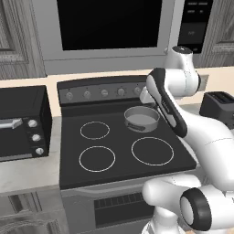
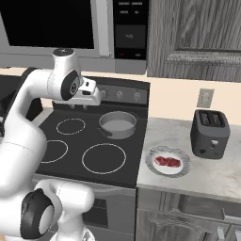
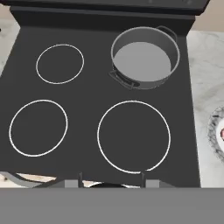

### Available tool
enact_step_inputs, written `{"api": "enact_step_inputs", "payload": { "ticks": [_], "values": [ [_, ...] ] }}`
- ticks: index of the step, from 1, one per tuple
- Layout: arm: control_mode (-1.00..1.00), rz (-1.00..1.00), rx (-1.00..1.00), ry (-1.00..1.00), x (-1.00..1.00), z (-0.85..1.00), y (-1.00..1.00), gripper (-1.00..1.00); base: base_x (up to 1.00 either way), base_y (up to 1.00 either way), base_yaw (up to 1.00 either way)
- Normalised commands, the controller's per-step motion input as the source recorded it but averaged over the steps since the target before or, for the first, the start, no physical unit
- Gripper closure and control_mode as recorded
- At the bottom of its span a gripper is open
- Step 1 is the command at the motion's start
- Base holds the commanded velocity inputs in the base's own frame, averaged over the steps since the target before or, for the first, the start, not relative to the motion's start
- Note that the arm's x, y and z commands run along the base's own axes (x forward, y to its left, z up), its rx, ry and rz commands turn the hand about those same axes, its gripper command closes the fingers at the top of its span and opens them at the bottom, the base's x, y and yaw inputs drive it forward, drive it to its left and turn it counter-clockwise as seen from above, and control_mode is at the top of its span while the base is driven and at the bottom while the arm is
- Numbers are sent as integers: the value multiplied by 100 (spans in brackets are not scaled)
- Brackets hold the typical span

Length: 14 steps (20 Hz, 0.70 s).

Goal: Retrieve the frozen meat and place it in the pot on a burner. Then turn the burner on.

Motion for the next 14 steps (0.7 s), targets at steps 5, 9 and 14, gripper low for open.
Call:
{"api": "enact_step_inputs", "payload": {
  "ticks": [5,9,14],
  "values": [
    [-100,-3,0,1,-3,-13,-4,-100,0,0,0],
    [-100,-6,0,0,-21,-18,-8,-100,0,0,0],
    [-100,-3,0,0,-47,-4,-26,-100,0,0,0]
  ]
}}
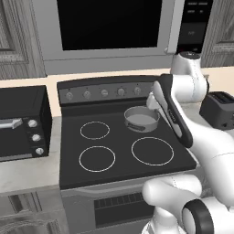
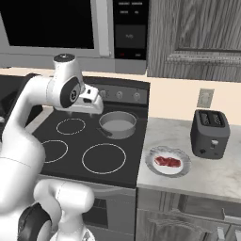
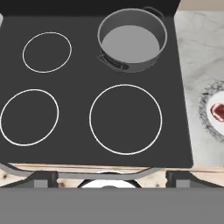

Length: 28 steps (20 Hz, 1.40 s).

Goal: Retrieve the frozen meat and place it in the pot on a burner. Then turn the burner on.

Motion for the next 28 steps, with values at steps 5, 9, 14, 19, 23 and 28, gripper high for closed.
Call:
{"api": "enact_step_inputs", "payload": {
  "ticks": [5,9,14,19,23,28],
  "values": [
    [-100,-7,0,0,-37,-16,-20,-100,0,0,0],
    [-100,-10,0,0,-17,-20,-25,-100,0,0,0],
    [-100,-2,0,0,5,-31,-46,-100,0,0,0],
    [-100,-3,0,0,3,-28,-31,-100,0,0,0],
    [-100,-3,0,1,11,-28,-20,-100,0,0,0],
    [-100,-5,0,0,4,-29,-32,-100,0,0,0]
  ]
}}
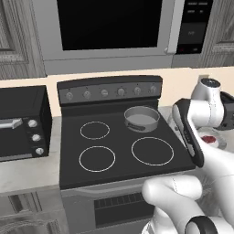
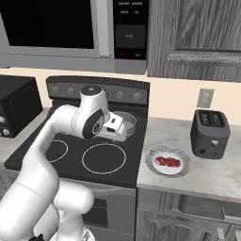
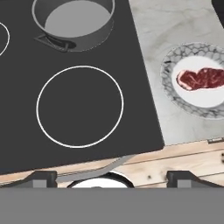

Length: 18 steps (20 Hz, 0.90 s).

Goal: Retrieve the frozen meat and place it in the pot on a burner. Then turn the burner on.

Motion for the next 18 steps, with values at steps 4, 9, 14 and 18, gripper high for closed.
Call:
{"api": "enact_step_inputs", "payload": {
  "ticks": [4,9,14,18],
  "values": [
    [-100,-7,0,0,11,-23,-38,-100,0,0,0],
    [-100,-11,0,0,27,-21,-31,-100,0,0,0],
    [-100,-13,0,0,30,-19,-36,-100,0,0,0],
    [-100,-16,0,0,21,-21,-36,-100,0,0,0]
  ]
}}
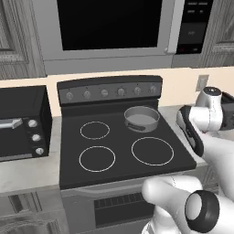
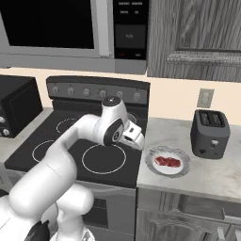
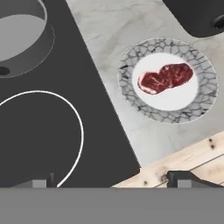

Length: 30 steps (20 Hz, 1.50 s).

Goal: Retrieve the frozen meat and place it in the pot on a burner. Then turn the burner on.

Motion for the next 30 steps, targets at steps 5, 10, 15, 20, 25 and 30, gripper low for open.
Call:
{"api": "enact_step_inputs", "payload": {
  "ticks": [5,10,15,20,25,30],
  "values": [
    [-100,-17,0,0,6,-16,-49,-100,0,0,0],
    [-100,-15,5,0,0,-9,-45,-100,0,0,0],
    [-100,-22,8,0,0,-18,-40,-100,0,0,0],
    [-100,-17,4,2,6,-24,-35,-100,0,0,0],
    [-100,-14,1,14,35,-16,-18,-100,0,0,0],
    [-100,-4,3,4,51,-4,-12,-100,0,0,0]
  ]
}}
